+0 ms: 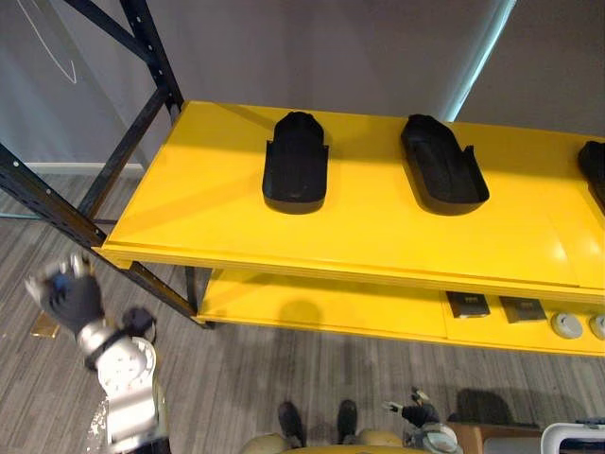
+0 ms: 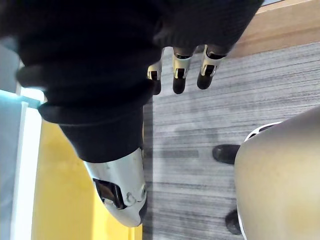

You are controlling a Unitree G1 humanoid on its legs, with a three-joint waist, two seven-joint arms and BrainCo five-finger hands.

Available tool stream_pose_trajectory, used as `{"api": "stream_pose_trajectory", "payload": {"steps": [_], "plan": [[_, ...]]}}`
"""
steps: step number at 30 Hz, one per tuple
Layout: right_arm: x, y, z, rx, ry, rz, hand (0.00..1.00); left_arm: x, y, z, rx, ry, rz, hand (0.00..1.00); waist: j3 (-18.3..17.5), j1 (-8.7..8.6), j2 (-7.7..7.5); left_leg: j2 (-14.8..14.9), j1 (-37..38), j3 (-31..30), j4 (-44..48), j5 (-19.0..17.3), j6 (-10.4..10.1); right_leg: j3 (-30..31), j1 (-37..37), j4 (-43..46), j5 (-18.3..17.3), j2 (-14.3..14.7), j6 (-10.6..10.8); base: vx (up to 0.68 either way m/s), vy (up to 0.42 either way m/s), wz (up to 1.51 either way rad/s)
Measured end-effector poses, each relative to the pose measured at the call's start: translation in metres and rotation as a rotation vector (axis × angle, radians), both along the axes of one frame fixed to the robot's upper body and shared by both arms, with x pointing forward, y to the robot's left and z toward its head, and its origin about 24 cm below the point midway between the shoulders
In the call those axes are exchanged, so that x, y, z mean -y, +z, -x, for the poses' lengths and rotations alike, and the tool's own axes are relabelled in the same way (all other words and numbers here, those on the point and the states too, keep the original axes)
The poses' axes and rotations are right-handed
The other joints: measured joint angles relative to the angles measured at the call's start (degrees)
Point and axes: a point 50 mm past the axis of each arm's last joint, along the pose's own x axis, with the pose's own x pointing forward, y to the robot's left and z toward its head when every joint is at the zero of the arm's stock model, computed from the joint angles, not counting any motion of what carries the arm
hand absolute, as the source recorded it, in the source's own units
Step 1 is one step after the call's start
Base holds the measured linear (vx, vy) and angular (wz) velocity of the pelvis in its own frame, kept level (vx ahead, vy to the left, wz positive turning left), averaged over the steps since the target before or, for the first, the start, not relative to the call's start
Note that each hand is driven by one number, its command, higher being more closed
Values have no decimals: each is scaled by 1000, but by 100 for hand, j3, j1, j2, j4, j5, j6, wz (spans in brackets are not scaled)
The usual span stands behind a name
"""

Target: Walk over and take plastic housings, then place them on the shelf

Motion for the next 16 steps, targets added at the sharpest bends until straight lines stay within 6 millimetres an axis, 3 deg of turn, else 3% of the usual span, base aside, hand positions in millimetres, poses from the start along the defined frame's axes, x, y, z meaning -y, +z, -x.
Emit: {"api": "stream_pose_trajectory", "payload": {"steps": [2, 5, 10, 16], "plan": [[-2, 1, 0, 6, 1, -2, 0, 8, -46, 17, -197, -22, 143, 0, -70, 50, 4, 5, 146, 71, -4, -30, -34, 77, 117, 7, -35, 3, 8, 14, -5, -18], [-3, 1, 1, 2, 0, -7, 0, 30, -91, 40, -389, -75, 315, 0, -188, 49, 9, 22, 210, 156, -33, -87, -55, 125, 104, 102, -120, 7, 25, -6, -15, -11], [-1, 0, 4, -12, -17, -4, 0, 64, -125, 58, -542, -187, 470, 0, -193, 49, 22, 28, 231, 163, -36, -91, -57, 135, 88, 179, -207, 11, 17, 0, -3, -1], [4, -3, 8, -41, -54, 0, 0, 81, -138, 60, -638, -315, 507, 0, -180, 44, 62, 21, 231, 161, -35, -113, -89, 157, 85, 158, -233, 14, 64, 28, -6, -1]]}}
